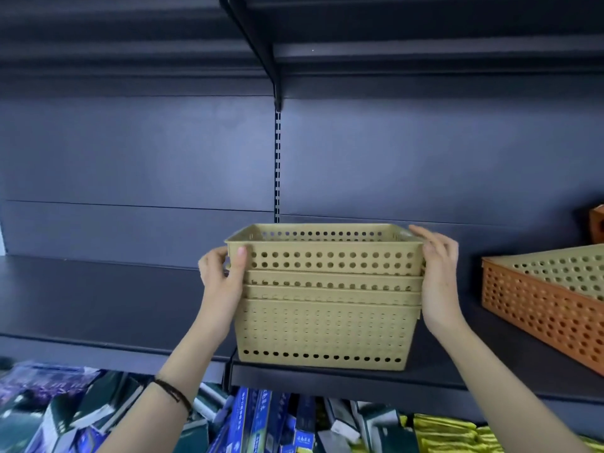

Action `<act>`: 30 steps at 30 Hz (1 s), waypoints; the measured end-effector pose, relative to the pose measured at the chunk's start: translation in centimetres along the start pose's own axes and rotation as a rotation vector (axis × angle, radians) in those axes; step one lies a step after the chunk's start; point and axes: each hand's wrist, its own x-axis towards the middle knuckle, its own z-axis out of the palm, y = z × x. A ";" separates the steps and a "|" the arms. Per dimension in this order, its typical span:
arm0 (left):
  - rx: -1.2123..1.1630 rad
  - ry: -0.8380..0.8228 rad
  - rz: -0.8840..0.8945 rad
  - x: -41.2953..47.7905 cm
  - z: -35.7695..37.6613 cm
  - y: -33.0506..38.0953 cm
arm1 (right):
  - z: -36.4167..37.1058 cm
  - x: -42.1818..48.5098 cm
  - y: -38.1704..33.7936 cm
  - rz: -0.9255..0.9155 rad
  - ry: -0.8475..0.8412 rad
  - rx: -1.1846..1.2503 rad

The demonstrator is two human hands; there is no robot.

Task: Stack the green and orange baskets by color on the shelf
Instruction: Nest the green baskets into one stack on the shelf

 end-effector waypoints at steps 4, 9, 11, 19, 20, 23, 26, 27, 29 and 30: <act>-0.186 -0.088 0.032 -0.7 0.4 -0.1 | -0.5 -1.7 1.2 0.083 0.026 0.066; -0.161 -0.080 0.062 -0.8 0.4 0.1 | -0.4 -2.4 1.2 0.074 -0.039 -0.029; -0.157 -0.073 0.057 -1.0 0.7 0.1 | -0.9 -2.3 1.5 0.094 -0.037 -0.047; -0.168 -0.076 0.076 -3.1 4.2 1.0 | -4.7 -1.4 1.3 0.116 -0.001 -0.045; -0.162 -0.075 0.076 -3.4 4.8 1.1 | -5.4 -1.3 1.3 0.110 -0.001 -0.053; -0.164 -0.087 0.072 -4.2 7.1 1.6 | -8.0 -0.8 1.0 0.117 0.005 -0.080; -0.186 -0.116 0.084 -5.7 9.9 2.3 | -11.3 0.0 0.7 0.128 0.027 -0.122; -0.190 -0.125 0.085 -6.2 10.9 2.6 | -12.5 0.3 0.6 0.128 0.031 -0.143; -0.162 -0.126 0.086 -7.0 12.6 3.0 | -14.8 1.0 0.7 0.133 0.022 -0.175; -0.122 -0.108 0.088 -7.2 13.2 3.1 | -15.7 1.2 0.8 0.132 0.007 -0.197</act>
